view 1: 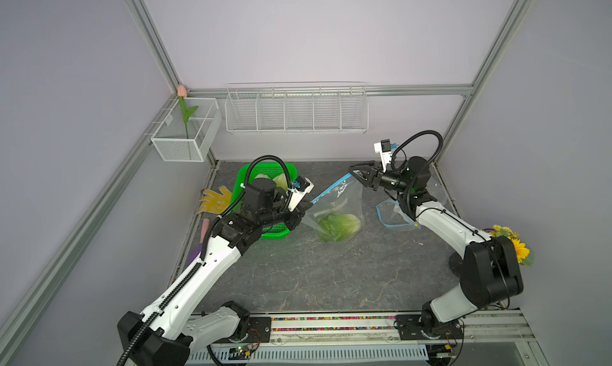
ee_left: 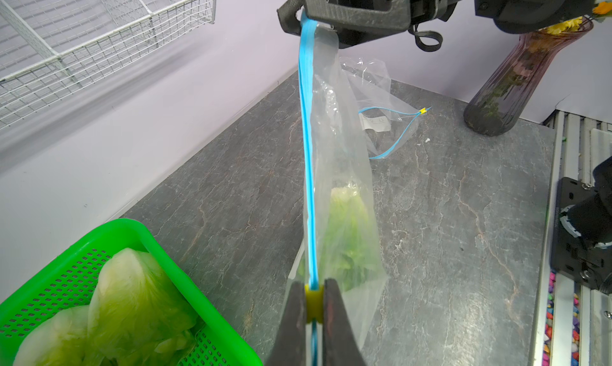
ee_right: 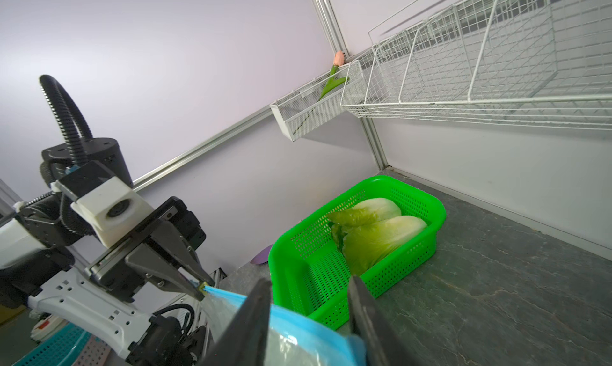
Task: Open the zip-top bag and take out the chinese cabbages
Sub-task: Unzip the zipper on the zipper food storage bag.
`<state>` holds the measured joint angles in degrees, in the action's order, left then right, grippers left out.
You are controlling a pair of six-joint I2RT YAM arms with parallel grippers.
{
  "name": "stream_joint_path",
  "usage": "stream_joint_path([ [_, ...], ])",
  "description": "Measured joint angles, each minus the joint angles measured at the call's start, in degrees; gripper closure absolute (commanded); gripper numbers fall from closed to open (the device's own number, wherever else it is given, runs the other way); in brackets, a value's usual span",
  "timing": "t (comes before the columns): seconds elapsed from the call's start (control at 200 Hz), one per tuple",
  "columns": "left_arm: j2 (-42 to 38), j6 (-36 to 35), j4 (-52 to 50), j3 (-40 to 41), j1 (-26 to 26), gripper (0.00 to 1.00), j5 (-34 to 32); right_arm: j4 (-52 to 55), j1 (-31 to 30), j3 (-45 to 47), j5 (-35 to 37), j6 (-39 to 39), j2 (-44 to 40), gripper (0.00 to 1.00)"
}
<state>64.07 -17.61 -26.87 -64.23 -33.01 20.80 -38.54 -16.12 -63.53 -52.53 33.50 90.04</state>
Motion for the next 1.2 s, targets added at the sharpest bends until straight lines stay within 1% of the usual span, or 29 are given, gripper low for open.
stream_joint_path([
  [0.035, 0.0, 0.0, 0.0, 0.0, 0.0, 1.0, 0.0, 0.1, 0.0, 0.0, -0.3, 0.0, 0.1, 0.66],
  [0.065, 0.0, 0.0, 0.0, 0.0, 0.0, 1.0, 0.0, 0.2, 0.0, 0.0, -0.5, -0.1, 0.1, 0.6],
  [0.095, 0.0, 0.0, 0.0, 0.0, 0.0, 1.0, 0.0, 0.3, 0.0, 0.0, -0.7, -0.3, 0.1, 0.53],
  [0.115, 0.0, 0.0, 0.0, 0.0, 0.0, 1.0, 0.0, 0.5, 0.0, 0.0, -0.9, -0.2, 0.1, 0.51],
  [0.14, 0.0, 0.0, 0.0, 0.0, 0.0, 1.0, 0.0, 0.6, 0.0, 0.0, -1.1, -0.9, 0.1, 0.5],
  [0.22, 0.0, 0.0, 0.0, 0.0, 0.0, 1.0, 0.0, 1.8, -0.1, -0.1, -1.1, -2.1, 0.1, 0.55],
  [0.325, 0.0, 0.0, 0.0, 0.0, 0.0, 1.0, 0.0, 3.9, -0.1, -0.1, -1.1, -3.4, 0.1, 0.56],
  [0.5, 0.0, 0.0, 0.0, 0.0, 0.0, 1.0, 0.0, 6.4, -0.2, -0.1, -1.1, -5.6, 0.1, 0.75],
  [0.505, 0.0, 0.0, 0.0, 0.0, 0.0, 1.0, 0.0, 6.6, -0.2, -0.1, -1.1, -5.5, 0.1, 0.78],
  [0.555, 0.0, 0.0, 0.0, 0.0, 0.0, 1.0, 0.0, 7.1, -0.2, -0.1, -1.2, -6.5, 0.1, 0.92],
  [0.64, 0.0, 0.0, 0.0, 0.0, 0.0, 1.0, 0.0, 8.5, -0.2, -0.1, -1.4, -7.1, 0.1, 0.93],
  [0.77, 0.0, 0.0, 0.0, 0.0, 0.0, 1.0, 0.0, 12.2, -0.3, -0.1, 0.0, -10.8, -0.8, 0.93],
  [0.87, 0.0, 0.0, 0.2, 0.0, 0.0, 1.0, 0.0, 18.1, -1.6, 0.6, 6.1, -17.3, -4.3, 0.93],
  [0.985, 0.0, 0.0, 0.5, 0.0, 0.0, 1.0, 0.0, 23.6, -4.0, 1.1, 17.0, -26.2, -10.0, 0.93],
  [1.1, 0.0, 0.0, 1.4, 0.0, 0.0, 1.0, 0.1, 24.3, -6.1, 2.5, 26.8, -32.4, -13.3, 0.93],
  [1.205, -0.2, 0.3, 1.7, 0.0, 0.0, 1.0, 0.1, 24.0, -6.7, 3.9, 34.1, -36.6, -13.8, 0.93],
])
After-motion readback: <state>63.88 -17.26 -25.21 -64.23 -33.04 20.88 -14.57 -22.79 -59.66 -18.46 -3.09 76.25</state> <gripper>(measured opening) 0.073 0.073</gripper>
